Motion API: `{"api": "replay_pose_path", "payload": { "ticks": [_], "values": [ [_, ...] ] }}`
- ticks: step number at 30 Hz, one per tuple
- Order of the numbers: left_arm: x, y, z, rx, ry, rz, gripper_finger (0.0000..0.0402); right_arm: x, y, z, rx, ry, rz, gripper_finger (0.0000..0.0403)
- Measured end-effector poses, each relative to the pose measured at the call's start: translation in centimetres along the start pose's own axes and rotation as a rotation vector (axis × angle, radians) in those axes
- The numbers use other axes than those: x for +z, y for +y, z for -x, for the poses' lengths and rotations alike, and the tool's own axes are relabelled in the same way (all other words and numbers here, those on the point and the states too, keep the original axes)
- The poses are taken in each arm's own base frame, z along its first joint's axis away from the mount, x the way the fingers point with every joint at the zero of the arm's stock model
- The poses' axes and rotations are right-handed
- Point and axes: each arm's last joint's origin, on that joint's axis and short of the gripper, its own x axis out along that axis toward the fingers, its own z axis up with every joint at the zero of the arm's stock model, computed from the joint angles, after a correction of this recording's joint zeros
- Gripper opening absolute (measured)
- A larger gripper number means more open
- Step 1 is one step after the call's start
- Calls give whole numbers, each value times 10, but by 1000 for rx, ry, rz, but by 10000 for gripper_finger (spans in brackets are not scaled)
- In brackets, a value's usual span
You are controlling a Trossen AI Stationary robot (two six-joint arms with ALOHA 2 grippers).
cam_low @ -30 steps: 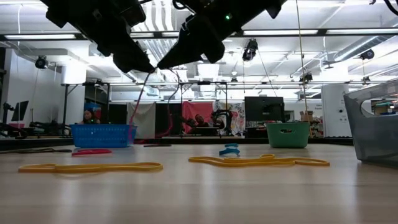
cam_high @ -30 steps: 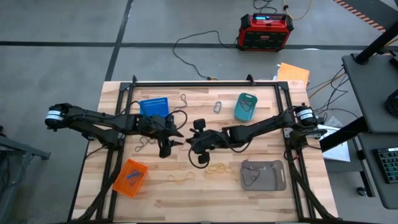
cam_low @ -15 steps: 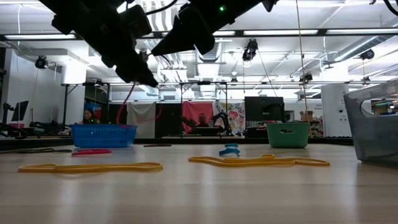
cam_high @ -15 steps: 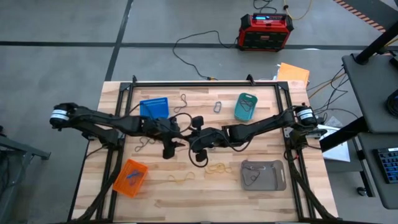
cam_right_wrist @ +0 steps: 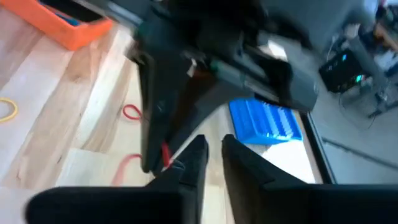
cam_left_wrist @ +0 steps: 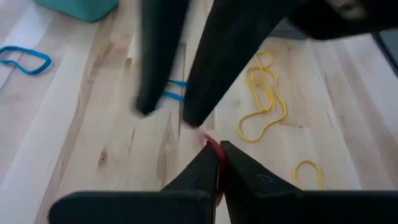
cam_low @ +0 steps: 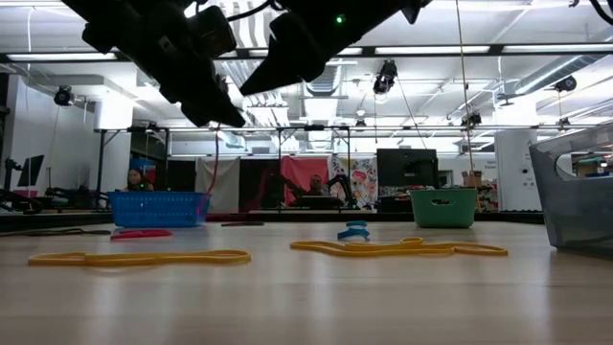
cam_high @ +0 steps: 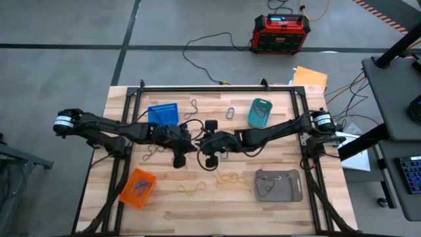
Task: Sort rubber bands into baskets
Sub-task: Put the bottom orange rubber band into the left blue bin
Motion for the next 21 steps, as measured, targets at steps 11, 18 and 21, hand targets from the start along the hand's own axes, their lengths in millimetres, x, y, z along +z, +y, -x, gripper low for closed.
{"api": "replay_pose_path", "payload": {
  "ticks": [11,18,21],
  "values": [
    [10,-1,10,8,-47,-1,0,-1,-17,6,-24,22,-87,192],
    [13,9,43,196,-9,17,0,7,-30,26,-33,18,-119,235],
    [20,16,61,291,-5,21,0,9,-34,33,-35,22,-119,246]
  ]
}}
